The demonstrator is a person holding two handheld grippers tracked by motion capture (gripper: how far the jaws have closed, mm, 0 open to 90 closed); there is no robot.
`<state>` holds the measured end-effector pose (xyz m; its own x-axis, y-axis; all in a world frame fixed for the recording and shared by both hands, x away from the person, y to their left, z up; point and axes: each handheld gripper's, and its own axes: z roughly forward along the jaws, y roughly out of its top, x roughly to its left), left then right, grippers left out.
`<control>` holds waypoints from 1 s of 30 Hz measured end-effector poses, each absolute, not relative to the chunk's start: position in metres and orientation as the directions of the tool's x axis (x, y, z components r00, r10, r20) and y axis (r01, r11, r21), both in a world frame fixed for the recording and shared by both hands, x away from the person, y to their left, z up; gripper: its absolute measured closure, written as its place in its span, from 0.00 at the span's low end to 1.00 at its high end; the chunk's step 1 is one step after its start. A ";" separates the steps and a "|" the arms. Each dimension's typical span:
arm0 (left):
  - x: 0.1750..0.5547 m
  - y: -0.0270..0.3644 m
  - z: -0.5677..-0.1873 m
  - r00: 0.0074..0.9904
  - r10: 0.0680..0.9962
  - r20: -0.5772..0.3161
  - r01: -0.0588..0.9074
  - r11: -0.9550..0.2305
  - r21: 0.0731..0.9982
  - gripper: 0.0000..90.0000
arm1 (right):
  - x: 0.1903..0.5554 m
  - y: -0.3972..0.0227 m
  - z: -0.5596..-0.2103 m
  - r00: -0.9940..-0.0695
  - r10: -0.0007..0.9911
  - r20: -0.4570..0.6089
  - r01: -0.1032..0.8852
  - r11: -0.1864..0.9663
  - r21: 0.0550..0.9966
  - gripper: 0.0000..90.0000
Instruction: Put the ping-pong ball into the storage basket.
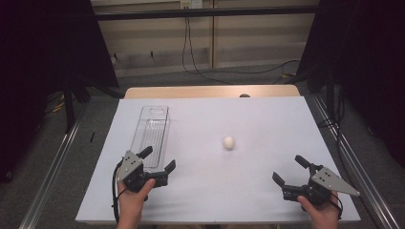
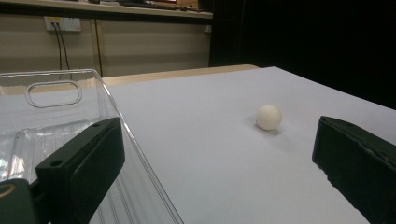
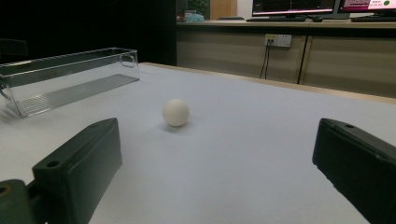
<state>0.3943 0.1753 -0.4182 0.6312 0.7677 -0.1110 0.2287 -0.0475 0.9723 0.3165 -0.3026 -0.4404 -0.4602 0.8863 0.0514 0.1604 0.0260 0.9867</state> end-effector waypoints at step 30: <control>0.398 0.160 -0.418 0.653 0.752 -0.092 0.228 -0.079 0.970 0.03 | 0.317 -0.303 -0.440 -0.468 0.882 0.053 0.159 0.025 0.987 0.01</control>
<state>0.3979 0.1600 -0.4182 0.6526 0.7522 -0.0915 0.2277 -0.0795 0.9705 0.3170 -0.3029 -0.4404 -0.4675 0.8824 0.0529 0.1588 0.0250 0.9870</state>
